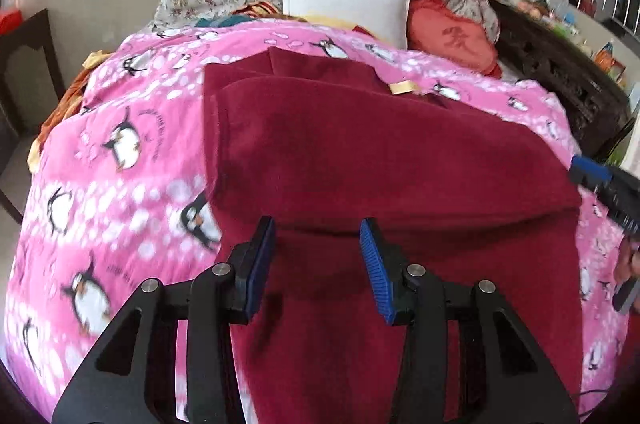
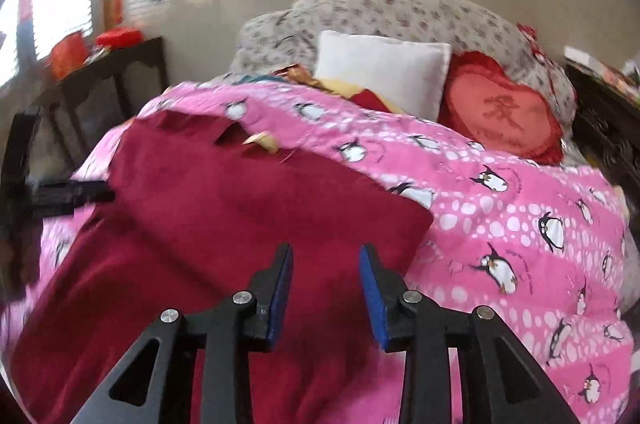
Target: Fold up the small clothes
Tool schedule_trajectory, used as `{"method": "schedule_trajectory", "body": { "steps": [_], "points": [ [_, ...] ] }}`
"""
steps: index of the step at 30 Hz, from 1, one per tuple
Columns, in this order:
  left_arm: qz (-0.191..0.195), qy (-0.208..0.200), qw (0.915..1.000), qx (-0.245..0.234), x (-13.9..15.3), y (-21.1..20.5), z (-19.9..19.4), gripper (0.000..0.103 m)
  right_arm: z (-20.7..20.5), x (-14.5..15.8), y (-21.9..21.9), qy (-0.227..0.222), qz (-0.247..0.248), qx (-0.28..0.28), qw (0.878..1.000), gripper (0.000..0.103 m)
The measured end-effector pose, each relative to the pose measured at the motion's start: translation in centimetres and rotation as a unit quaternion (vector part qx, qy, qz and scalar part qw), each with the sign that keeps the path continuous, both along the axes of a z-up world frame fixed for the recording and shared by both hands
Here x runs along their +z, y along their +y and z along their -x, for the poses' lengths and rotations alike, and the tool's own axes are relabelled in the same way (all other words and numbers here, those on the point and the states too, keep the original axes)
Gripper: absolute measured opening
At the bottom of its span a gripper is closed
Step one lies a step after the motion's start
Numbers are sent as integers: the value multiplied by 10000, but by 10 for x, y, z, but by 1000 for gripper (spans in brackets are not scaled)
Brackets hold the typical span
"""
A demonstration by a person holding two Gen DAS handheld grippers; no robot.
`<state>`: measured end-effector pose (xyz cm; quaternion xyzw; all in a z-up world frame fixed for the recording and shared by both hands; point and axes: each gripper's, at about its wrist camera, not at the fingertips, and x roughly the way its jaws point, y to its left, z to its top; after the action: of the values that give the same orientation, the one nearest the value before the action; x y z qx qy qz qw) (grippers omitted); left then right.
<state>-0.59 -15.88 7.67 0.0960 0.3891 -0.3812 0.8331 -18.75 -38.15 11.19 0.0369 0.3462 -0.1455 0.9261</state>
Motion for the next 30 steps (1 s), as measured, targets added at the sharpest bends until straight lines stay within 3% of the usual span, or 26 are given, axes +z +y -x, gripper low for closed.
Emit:
{"method": "schedule_trajectory", "body": {
  "steps": [2, 3, 6, 9, 14, 18, 21, 23, 24, 26, 30],
  "points": [
    [-33, 6, 10000, 28, -4, 6, 6, 58, 1, -16, 5, 420, 426, -143, 9981, 34],
    [-126, 26, 9999, 63, -10, 8, 9, 58, -1, -29, 1, 699, 598, -309, 9953, 35],
    [-333, 234, 9990, 186, -24, 18, 15, 58, 20, -30, -16, 420, -348, -426, 9976, 36],
    [-36, 601, 9980, 170, -24, 48, 30, 58, 65, -15, -9, -64, -1146, -300, 9929, 46],
    [296, 1507, 9875, 359, -33, 110, 61, 59, 127, -25, 34, 272, -2024, 384, 9782, 49],
    [205, 1672, 9846, 456, -39, 140, 93, 59, 168, -55, 68, 481, -2947, 725, 9516, 50],
    [263, 1754, 9832, 434, -40, 151, 113, 63, 174, -76, 86, 503, -3101, 743, 9465, 51],
    [403, 1874, 9806, 409, -42, 151, 124, 71, 175, -80, 91, 66, -3136, 674, 9471, 51],
    [435, 1841, 9810, 434, -42, 150, 126, 72, 173, -85, 90, -99, -3333, 658, 9405, 48],
    [412, 1757, 9824, 480, -43, 146, 128, 73, 164, -87, 91, -116, -3340, 679, 9400, 9],
    [463, 1781, 9814, 542, -44, 149, 127, 73, 172, -60, 99, -108, -2505, 681, 9656, 9]
  ]
}}
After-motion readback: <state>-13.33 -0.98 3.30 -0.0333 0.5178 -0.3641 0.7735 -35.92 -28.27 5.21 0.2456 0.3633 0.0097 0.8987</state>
